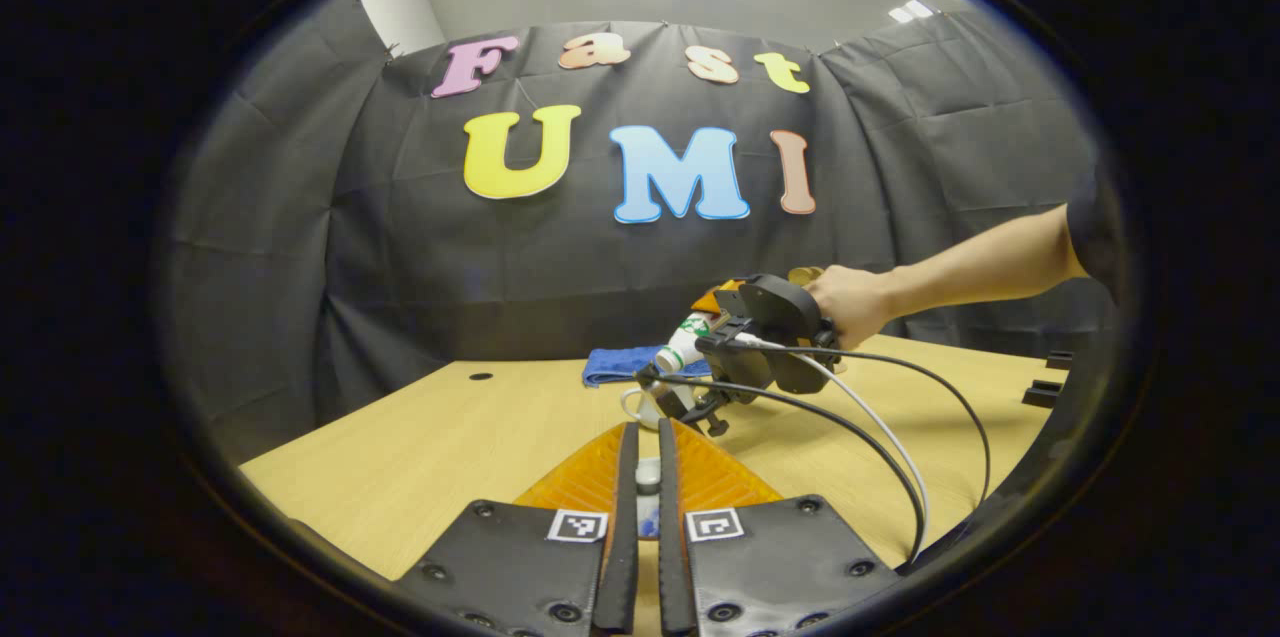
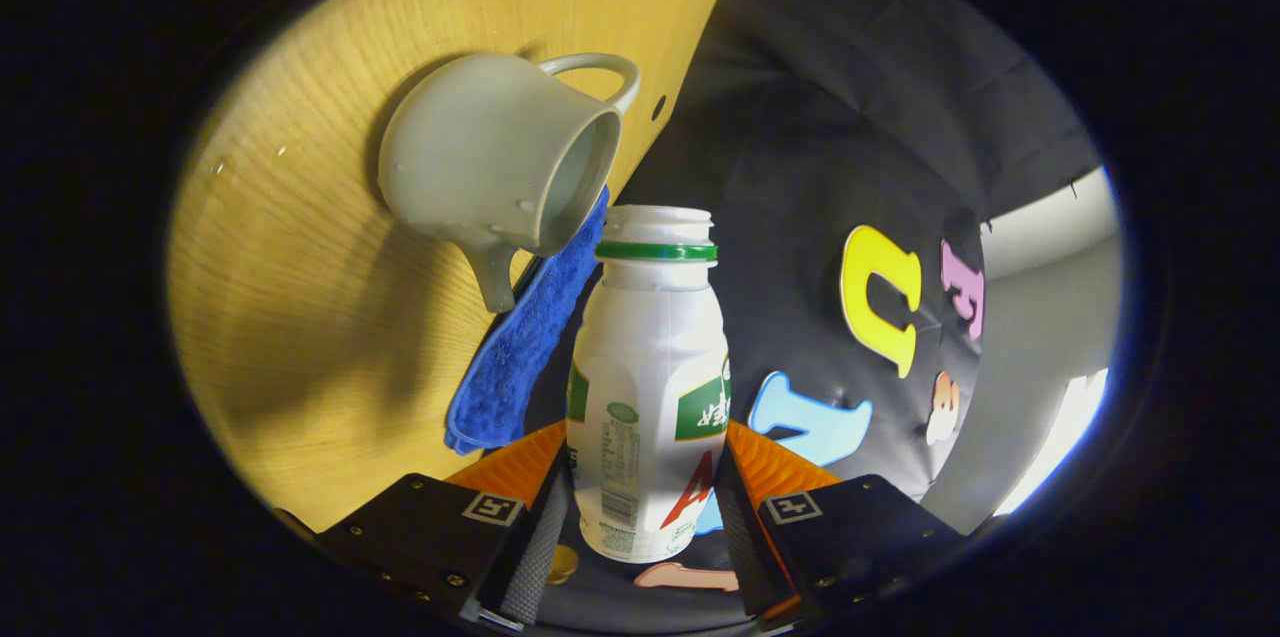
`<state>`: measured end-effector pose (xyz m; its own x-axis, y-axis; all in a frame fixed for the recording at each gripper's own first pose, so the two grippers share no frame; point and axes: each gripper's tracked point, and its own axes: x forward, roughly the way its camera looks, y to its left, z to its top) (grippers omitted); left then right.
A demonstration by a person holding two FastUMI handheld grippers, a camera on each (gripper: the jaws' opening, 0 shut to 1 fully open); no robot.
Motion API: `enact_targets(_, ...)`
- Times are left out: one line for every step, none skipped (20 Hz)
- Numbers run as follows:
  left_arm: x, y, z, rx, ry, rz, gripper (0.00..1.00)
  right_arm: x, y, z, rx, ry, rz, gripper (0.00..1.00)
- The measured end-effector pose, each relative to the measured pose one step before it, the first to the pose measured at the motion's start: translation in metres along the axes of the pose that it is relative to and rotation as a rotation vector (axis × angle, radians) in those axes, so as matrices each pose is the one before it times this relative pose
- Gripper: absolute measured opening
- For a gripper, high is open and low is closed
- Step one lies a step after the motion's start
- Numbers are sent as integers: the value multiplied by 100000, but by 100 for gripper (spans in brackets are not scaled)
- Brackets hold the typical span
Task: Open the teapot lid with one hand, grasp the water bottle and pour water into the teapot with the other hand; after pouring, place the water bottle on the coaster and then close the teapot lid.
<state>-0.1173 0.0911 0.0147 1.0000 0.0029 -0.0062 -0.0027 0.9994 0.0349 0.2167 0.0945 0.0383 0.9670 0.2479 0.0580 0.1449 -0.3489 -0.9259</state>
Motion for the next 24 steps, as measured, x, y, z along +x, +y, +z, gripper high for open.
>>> enact_targets(-11, -140, 160, 372, -150, 207, 19, -63, 197, -131, 4033, 25, 216, 72)
enact_targets(-98, -63, 118, 9, -188, 104, 19, -84, 157, -117, 4135, 132, 244, 72)
enact_targets(95, -149, -24, 3, 127, -13, 19, -11, 338, -93, 4819, -22, 973, 72)
enact_targets(141, -109, 12, -159, 403, 97, 19, 126, 366, -121, 5284, 112, 1170, 72)
enact_targets(32, 53, -27, -503, 340, 3, 19, 2, 205, -185, 6209, 396, 995, 73)
enact_targets(55, 56, 198, -762, 140, 17, 14, -22, 48, -81, 6281, 128, 517, 73)
enact_targets(51, 111, 285, -520, 60, 84, 19, -173, 53, -55, 8326, 152, 1098, 73)
enact_targets(117, 314, 308, -131, -199, 600, 19, -188, -147, 48, 9015, 17, 440, 73)
enact_targets(144, 483, 366, 81, -439, 852, 19, -318, -453, 15, 9172, -73, -111, 73)
enact_targets(154, 394, 555, -4, -803, 624, 15, -478, -592, -60, 9606, 4, -435, 73)
enact_targets(274, 137, 453, -195, -754, 301, 19, -617, -705, -57, 9727, -169, -600, 73)
enact_targets(467, 110, 485, -547, -822, -78, 14, -626, -779, 12, 9855, -245, -1039, 73)
enact_targets(462, 35, 388, -474, -673, -330, 15, -955, -700, -118, 9698, 109, -46, 73)
enact_targets(684, -17, 239, -36, -401, -315, 14, -887, -556, -61, 8629, -386, -510, 73)
enact_targets(756, -177, 409, 240, -939, -550, 15, -1160, -1066, -89, 7990, -409, -1619, 73)
enact_targets(898, -141, 463, -277, -736, -692, 19, -1069, -967, -223, 9919, 549, -1239, 73)
enact_targets(1169, -208, 151, -921, -356, -1245, 19, -1044, -291, -121, 9228, 389, 492, 73)
enact_targets(1061, -270, 254, -1648, 13, -1335, 19, -1127, -234, -241, 10064, 943, 1823, 73)
enact_targets(1346, -185, 180, -2533, -188, -1725, 19, -1364, -413, -198, 8278, 934, 1505, 73)
enact_targets(1220, -114, 205, -2390, 105, -1232, 14, -1317, -938, -184, 7027, 648, -156, 73)
enact_targets(1446, 28, 267, -1699, -126, -892, 19, -1633, -877, -72, 5848, -66, 193, 73)
enact_targets(1284, 169, 337, -1172, -224, 97, 19, -1146, -603, -1, 4057, -572, -288, 73)
enact_targets(1546, 169, 283, -734, -566, 14, 19, -1205, -732, -93, 2836, 2, -737, 73)
enact_targets(1624, 122, 154, -869, -38, -38, 19, -982, -670, -243, 2214, 126, -248, 72)
